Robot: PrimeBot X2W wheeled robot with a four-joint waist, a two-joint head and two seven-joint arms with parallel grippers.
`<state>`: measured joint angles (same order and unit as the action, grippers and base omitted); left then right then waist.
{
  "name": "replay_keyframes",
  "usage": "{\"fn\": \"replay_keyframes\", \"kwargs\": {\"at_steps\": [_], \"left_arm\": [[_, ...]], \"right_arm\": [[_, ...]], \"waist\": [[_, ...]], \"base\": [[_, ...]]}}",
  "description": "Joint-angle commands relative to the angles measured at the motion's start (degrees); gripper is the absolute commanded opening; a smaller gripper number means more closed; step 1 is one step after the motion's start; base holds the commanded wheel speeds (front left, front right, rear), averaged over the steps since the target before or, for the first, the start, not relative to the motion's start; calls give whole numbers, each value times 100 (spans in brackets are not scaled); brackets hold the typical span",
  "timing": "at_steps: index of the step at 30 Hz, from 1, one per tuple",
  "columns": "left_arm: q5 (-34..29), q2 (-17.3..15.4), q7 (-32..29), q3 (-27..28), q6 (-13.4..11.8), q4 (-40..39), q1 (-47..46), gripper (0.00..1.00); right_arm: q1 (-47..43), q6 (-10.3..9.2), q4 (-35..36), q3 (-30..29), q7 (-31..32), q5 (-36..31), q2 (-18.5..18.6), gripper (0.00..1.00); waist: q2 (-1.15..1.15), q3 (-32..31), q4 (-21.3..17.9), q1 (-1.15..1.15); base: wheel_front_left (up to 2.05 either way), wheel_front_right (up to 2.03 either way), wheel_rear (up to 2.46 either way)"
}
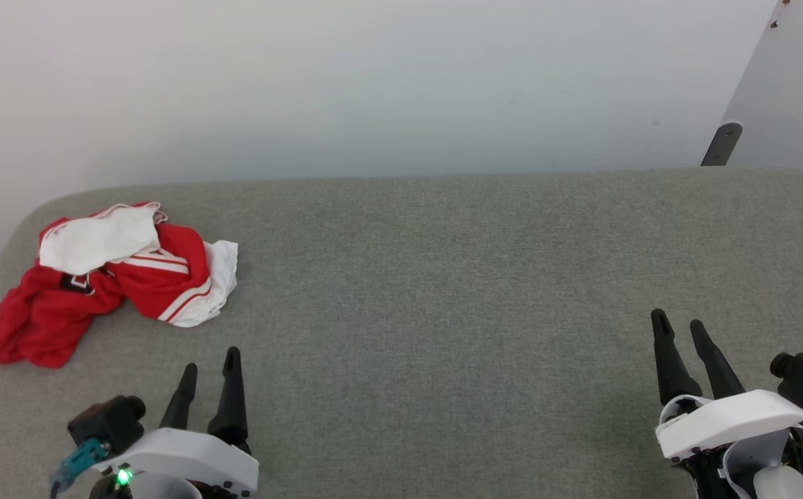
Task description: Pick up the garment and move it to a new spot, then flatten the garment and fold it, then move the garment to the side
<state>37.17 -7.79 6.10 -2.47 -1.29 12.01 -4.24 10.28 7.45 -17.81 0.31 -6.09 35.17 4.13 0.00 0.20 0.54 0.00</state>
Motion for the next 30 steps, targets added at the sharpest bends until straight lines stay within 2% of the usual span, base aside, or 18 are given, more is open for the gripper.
{"fn": "replay_keyframes", "kwargs": {"at_steps": [1,14,30], "left_arm": [[-169,-61,45,-25,-38,-76,-45,100],[-1002,-147,257,-268,-256,-116,5,100],[-1737,-211,479,-373,-435,-62,-7,100]], "right_arm": [[106,3,86,17,-47,-175,4,100],[71,3,291,151,-257,-1399,43,100],[-82,4,297,-85,-477,-2254,-44,100]], "waist": [[0,0,1,0],[0,2,28,0],[0,22,39,0]], "base": [[0,0,0],[0,0,0],[0,0,0]]}}
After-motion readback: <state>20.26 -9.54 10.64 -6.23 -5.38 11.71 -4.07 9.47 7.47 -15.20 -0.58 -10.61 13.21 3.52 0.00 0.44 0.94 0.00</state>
